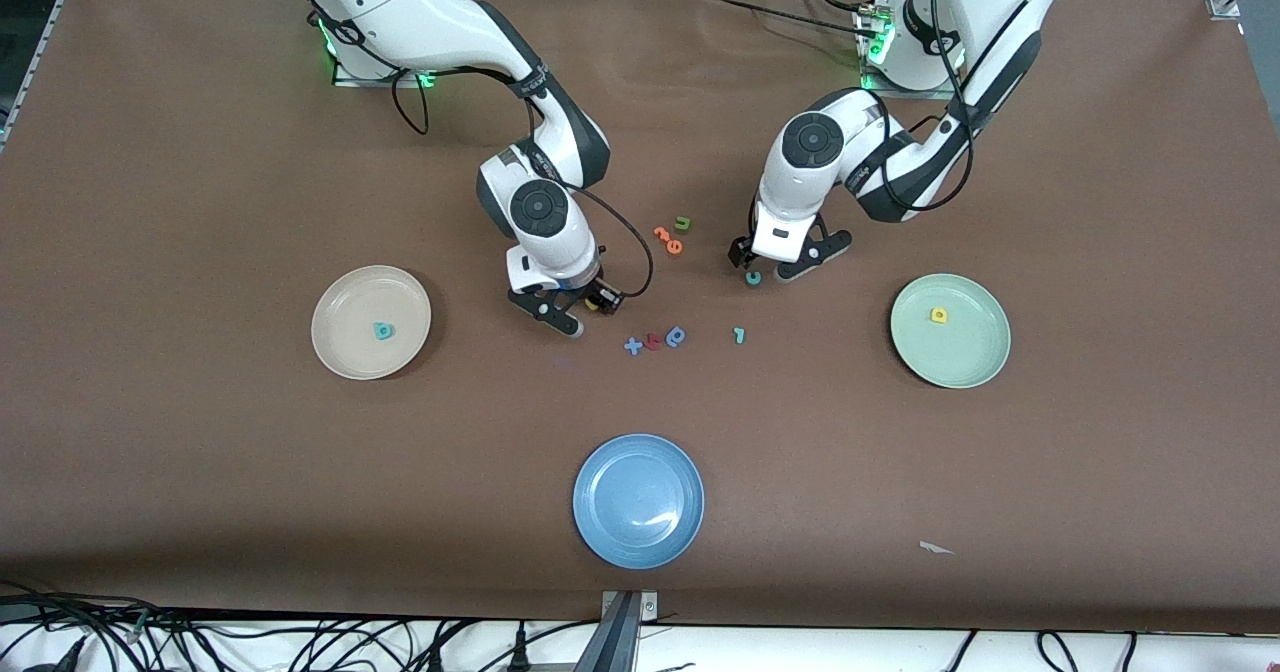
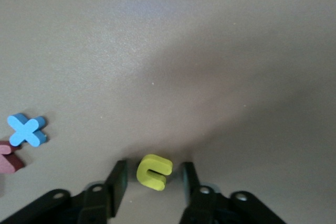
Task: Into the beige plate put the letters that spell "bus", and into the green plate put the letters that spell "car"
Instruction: 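Carry the yellow c to the beige plate while the left gripper reaches cyan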
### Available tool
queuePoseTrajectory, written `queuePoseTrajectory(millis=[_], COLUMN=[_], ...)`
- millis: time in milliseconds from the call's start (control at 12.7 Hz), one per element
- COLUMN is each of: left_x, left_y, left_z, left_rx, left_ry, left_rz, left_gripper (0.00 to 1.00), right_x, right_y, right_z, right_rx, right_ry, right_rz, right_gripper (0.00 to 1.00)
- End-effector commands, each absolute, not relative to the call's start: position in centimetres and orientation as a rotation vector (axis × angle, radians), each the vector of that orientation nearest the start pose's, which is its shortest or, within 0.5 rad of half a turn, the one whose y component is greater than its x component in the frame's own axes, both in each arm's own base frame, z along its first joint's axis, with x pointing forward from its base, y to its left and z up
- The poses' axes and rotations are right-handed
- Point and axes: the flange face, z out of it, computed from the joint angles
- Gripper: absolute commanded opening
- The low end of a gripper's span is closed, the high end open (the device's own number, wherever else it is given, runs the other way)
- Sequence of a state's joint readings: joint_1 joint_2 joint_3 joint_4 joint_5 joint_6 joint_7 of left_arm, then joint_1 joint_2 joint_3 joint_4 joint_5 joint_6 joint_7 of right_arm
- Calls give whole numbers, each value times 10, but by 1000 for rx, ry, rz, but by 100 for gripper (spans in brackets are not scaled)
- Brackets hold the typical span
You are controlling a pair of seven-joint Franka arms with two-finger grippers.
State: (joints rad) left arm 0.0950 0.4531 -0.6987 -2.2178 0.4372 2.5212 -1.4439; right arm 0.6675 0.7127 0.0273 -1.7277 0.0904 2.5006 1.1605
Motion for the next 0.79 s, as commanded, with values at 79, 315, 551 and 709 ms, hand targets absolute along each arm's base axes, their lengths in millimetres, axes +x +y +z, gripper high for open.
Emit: queuePoseTrajectory(millis=[79, 315, 551, 709], left_x=[457, 468, 475, 472], left_y=[-302, -288, -288, -292], left_z=[206, 197, 193, 191], left_rx=[-3142, -3169, -3220, -3225], left_ry=[-586, -485, -476, -474], left_rz=[29, 57, 48, 64], left_gripper=[93, 91, 91, 91], right_x=[527, 545, 567, 575], right_y=[429, 394, 324, 261], right_z=[181, 222, 255, 260], right_rx=[-2942, -3039, -3188, -3239], right_ry=[817, 789, 618, 489], right_rz=[12, 40, 154, 206], right_gripper=[10, 10, 10, 10])
